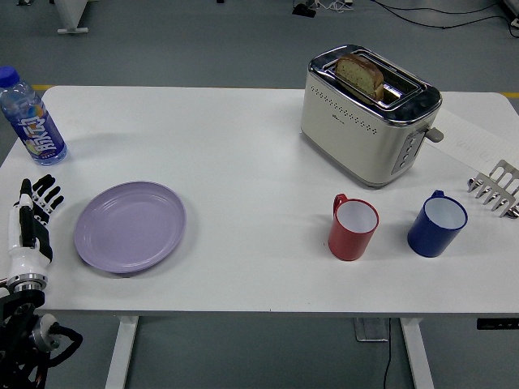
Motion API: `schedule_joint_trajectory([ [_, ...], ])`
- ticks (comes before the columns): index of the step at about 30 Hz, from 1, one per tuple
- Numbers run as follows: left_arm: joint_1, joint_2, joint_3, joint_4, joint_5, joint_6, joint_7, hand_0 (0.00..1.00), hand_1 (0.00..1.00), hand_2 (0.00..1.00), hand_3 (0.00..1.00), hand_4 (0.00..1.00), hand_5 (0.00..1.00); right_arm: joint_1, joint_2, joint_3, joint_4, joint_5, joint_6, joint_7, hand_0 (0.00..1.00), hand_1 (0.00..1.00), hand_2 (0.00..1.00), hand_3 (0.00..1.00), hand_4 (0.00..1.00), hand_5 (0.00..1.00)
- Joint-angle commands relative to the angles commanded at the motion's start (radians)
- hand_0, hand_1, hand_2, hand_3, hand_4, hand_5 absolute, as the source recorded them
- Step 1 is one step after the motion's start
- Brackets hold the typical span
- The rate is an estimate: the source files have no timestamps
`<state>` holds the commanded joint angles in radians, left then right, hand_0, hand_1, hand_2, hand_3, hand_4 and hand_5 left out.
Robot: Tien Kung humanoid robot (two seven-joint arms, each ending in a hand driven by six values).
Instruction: Push plate across desktop
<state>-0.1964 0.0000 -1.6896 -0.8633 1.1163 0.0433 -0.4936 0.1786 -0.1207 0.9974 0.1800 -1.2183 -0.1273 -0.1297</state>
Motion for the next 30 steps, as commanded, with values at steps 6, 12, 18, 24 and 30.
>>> schedule_joint_trajectory([
  [6, -0.007, 0.000, 0.005, 0.002, 0.004, -0.003, 0.000, 0.767, 0.801, 0.815, 0.709, 0.596, 0.998, 0.000, 0.001, -0.003, 0.000, 0.001, -0.001, 0.000, 0.653, 0.615, 0.686, 0.627, 0.229, 0.138],
  [12, -0.016, 0.000, 0.012, 0.006, 0.008, -0.006, 0.002, 0.766, 0.801, 0.814, 0.709, 0.591, 0.998, -0.001, 0.001, -0.007, 0.000, 0.004, -0.002, -0.001, 0.653, 0.614, 0.686, 0.627, 0.229, 0.137],
  [18, -0.020, 0.000, 0.032, 0.013, 0.010, -0.009, 0.004, 0.764, 0.800, 0.813, 0.707, 0.593, 0.998, 0.000, 0.001, -0.011, 0.000, 0.008, -0.003, -0.002, 0.653, 0.614, 0.686, 0.627, 0.229, 0.138],
  [24, -0.020, 0.000, 0.066, 0.022, 0.003, -0.009, 0.004, 0.764, 0.800, 0.812, 0.706, 0.592, 0.998, 0.000, 0.001, -0.012, 0.000, 0.007, -0.003, -0.002, 0.653, 0.614, 0.686, 0.627, 0.228, 0.140],
  [30, -0.018, 0.000, 0.114, 0.010, -0.001, -0.005, 0.004, 0.764, 0.800, 0.812, 0.706, 0.589, 0.998, 0.000, 0.001, -0.013, 0.000, 0.007, -0.003, -0.003, 0.653, 0.614, 0.686, 0.627, 0.228, 0.140],
])
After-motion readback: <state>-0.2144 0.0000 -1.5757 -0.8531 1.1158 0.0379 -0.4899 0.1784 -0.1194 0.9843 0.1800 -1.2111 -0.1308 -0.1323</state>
